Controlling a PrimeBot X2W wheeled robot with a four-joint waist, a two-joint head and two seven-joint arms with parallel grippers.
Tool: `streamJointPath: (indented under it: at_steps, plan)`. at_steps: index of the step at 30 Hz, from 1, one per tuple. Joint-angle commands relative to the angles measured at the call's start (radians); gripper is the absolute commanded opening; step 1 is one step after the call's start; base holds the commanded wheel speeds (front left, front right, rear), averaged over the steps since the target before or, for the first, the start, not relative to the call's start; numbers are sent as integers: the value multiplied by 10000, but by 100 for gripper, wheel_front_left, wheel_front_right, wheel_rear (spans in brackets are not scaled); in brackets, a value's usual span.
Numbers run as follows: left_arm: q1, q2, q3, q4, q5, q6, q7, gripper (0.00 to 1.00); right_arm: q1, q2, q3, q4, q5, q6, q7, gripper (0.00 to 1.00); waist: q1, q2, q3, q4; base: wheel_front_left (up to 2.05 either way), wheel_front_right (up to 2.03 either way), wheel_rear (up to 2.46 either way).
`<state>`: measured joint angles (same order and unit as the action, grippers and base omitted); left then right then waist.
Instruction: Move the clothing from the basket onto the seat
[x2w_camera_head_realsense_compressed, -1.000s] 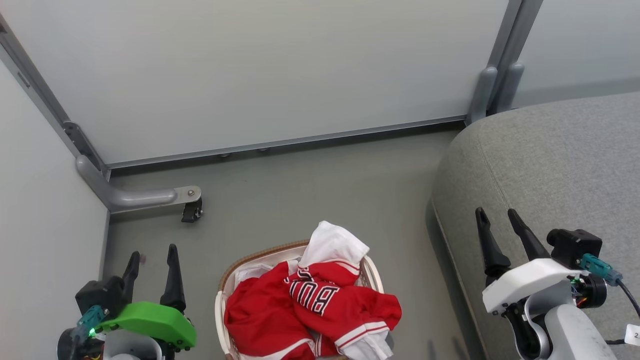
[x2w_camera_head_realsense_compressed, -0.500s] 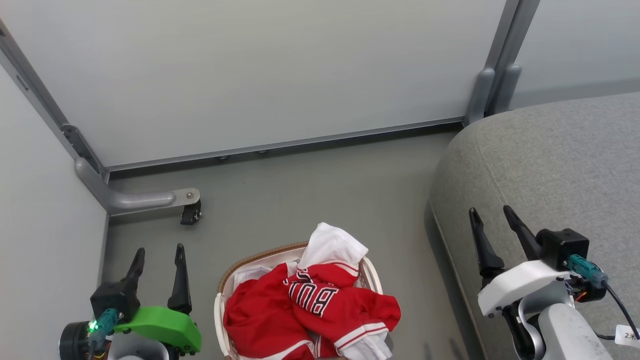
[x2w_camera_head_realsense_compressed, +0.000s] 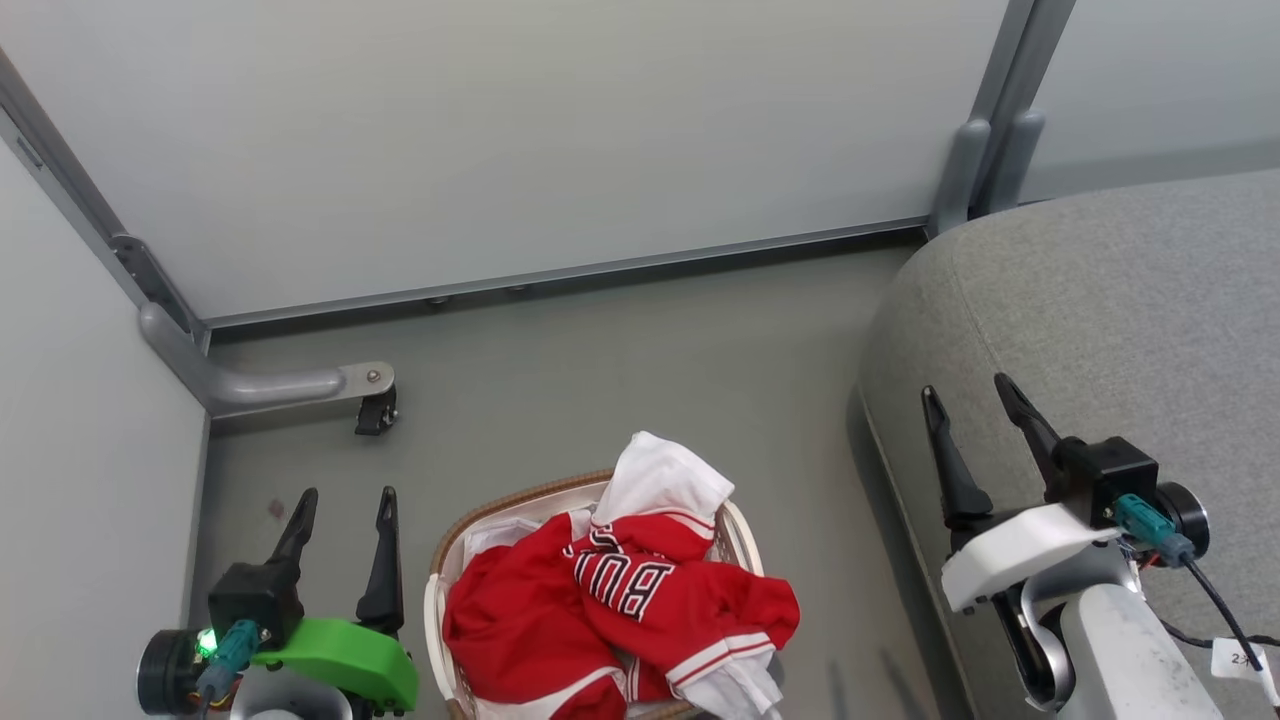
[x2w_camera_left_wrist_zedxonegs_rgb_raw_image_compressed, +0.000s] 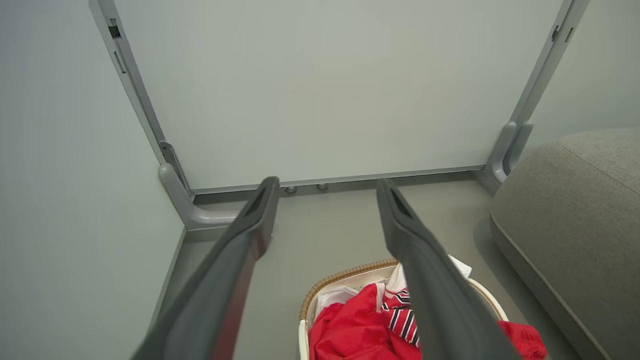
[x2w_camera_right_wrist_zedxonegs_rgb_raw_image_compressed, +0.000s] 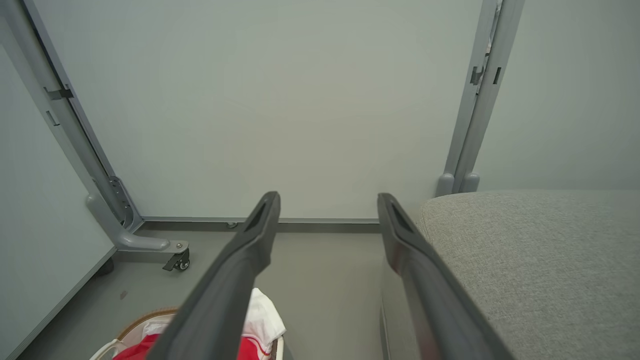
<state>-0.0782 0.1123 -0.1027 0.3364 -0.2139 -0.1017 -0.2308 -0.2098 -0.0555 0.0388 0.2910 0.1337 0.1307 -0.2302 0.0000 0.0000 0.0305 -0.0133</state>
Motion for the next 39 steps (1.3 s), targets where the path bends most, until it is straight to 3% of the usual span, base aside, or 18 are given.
streamJointPath:
  at_steps: [1, 9, 20, 39]
  plan:
    - [-333, 12, -53, 84, 226, -89, -91, 100, -301, -18, 46, -89, -215, 0, -101, 100, 0, 0, 459, -95, 0, 0, 0]
    - [-1603, 211, -729, 766, 415, -302, -227, 100, -1259, 24, 270, -469, -712, -1, -235, 100, 0, 0, 2359, -481, 0, 0, 0]
    - [-3845, 1138, -3338, 2163, -315, -290, -342, 100, -2615, 29, 506, -1463, -646, -1, -364, 100, 0, 0, 5037, -1090, 0, 0, 0]
    - [-6936, 2077, -8152, 6132, -1802, -291, -302, 100, -3509, 33, 1402, -2621, 171, -3, -364, 100, 0, 0, 7410, -1819, 0, 0, 0]
